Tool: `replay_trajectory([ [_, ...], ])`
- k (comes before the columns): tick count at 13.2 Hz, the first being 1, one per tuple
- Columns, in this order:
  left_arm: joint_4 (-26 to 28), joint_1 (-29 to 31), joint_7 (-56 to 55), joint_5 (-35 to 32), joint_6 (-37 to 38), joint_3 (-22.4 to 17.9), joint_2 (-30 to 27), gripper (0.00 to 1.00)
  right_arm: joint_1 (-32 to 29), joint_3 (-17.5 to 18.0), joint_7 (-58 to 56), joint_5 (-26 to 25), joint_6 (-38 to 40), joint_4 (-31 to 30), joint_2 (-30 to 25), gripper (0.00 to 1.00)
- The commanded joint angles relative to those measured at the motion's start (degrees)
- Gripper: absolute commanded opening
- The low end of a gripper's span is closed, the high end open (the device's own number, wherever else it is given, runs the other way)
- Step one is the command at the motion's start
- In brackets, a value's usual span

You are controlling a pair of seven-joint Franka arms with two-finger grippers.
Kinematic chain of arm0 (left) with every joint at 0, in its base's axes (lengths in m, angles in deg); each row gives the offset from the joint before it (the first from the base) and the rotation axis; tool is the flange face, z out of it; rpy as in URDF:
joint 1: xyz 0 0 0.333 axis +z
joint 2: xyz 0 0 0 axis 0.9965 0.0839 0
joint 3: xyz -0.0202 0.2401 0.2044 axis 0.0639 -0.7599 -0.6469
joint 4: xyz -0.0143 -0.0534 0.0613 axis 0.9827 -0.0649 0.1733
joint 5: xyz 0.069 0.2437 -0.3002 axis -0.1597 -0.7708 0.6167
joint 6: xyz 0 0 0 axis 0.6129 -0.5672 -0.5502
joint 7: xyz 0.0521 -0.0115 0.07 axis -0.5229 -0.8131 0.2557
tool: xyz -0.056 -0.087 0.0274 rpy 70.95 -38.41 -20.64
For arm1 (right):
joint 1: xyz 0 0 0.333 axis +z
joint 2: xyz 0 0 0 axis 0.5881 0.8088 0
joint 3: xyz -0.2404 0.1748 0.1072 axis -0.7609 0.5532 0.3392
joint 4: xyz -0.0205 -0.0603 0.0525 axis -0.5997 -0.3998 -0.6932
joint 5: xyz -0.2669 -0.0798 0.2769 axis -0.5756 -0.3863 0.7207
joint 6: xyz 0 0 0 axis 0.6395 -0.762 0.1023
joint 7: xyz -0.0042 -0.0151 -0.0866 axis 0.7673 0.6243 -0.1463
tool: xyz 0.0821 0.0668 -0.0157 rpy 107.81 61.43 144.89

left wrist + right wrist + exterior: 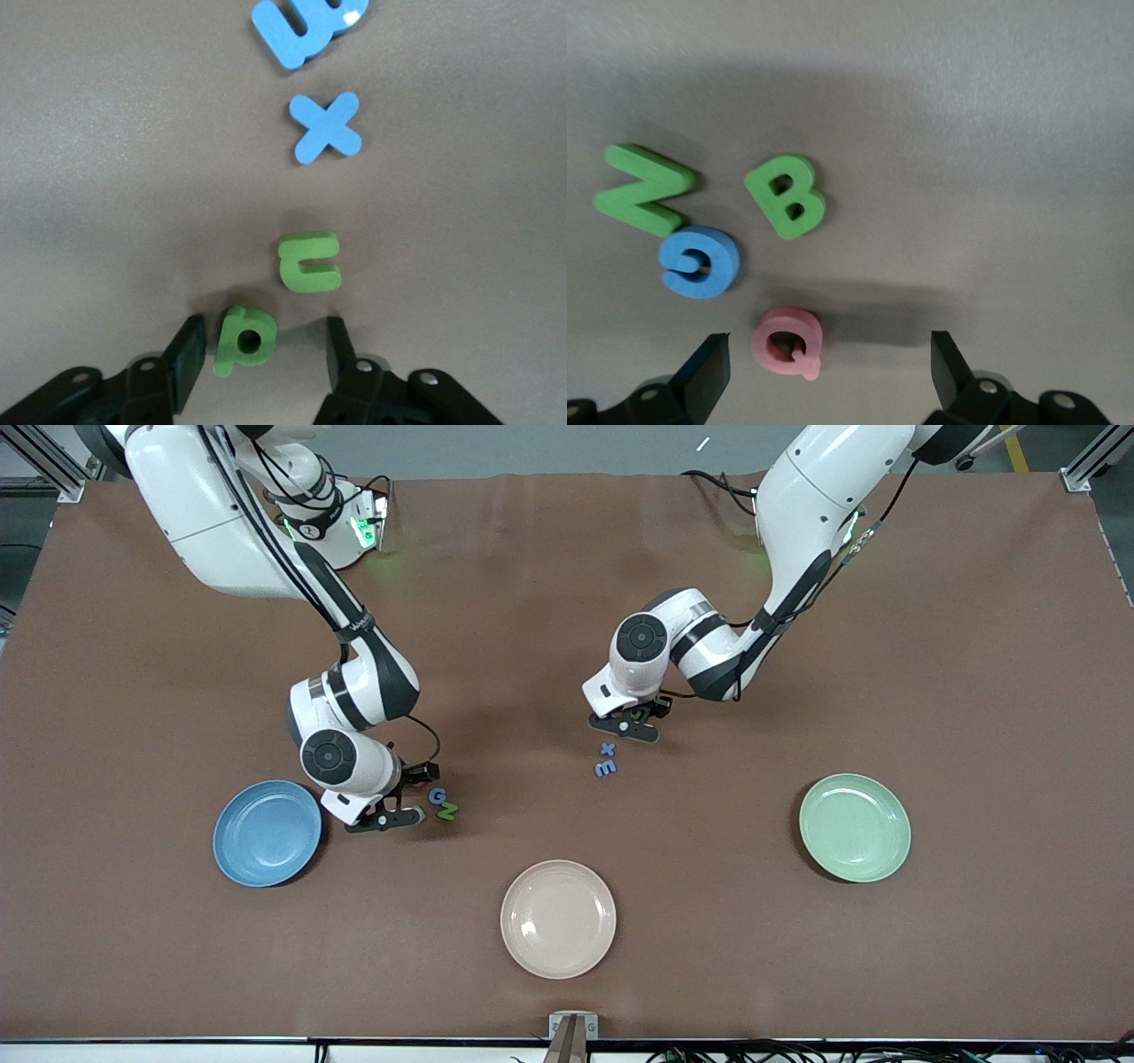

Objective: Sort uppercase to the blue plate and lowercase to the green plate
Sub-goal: 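Grasp the pink Q with the right gripper while the left gripper grasps green p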

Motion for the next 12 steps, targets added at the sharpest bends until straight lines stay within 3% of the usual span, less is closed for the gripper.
replay_trajectory([
  [1, 0.70, 0.77, 0.84, -0.45, 0.33, 0.66, -0.34, 0.18, 0.05, 0.63, 1.15, -0.86, -0.57, -1.11, -1.18, 0.95],
  [2, 0.79, 0.86, 0.06, -0.36, 1.38, 0.66, -0.61, 0.02, -0.04, 0.63, 1.24, -0.86, -0.83, -1.19, -1.10, 0.91],
  [4, 0.26, 1.12, 0.31, -0.36, 4.10, 0.57, -1.49, 0.00, 0.05, 0.63, 1.24, -0.86, -1.01, -1.37, -0.66, 0.85],
  [8, -2.62, 9.27, 4.34, -0.45, 10.52, 0.66, -8.16, 0.01, 0.14, 0.72, 1.24, -0.68, -1.01, -1.46, -0.22, 0.73],
  [10, -4.74, 13.50, 5.06, -0.63, 12.20, 0.57, -8.43, 0.01, 0.14, 0.72, 1.24, -0.68, -1.01, -1.46, -0.04, 0.73],
  [12, -6.76, 18.31, 5.41, -1.24, 12.29, 0.22, -7.82, 0.01, 0.14, 0.72, 1.24, -0.59, -1.01, -1.46, -0.04, 0.63],
])
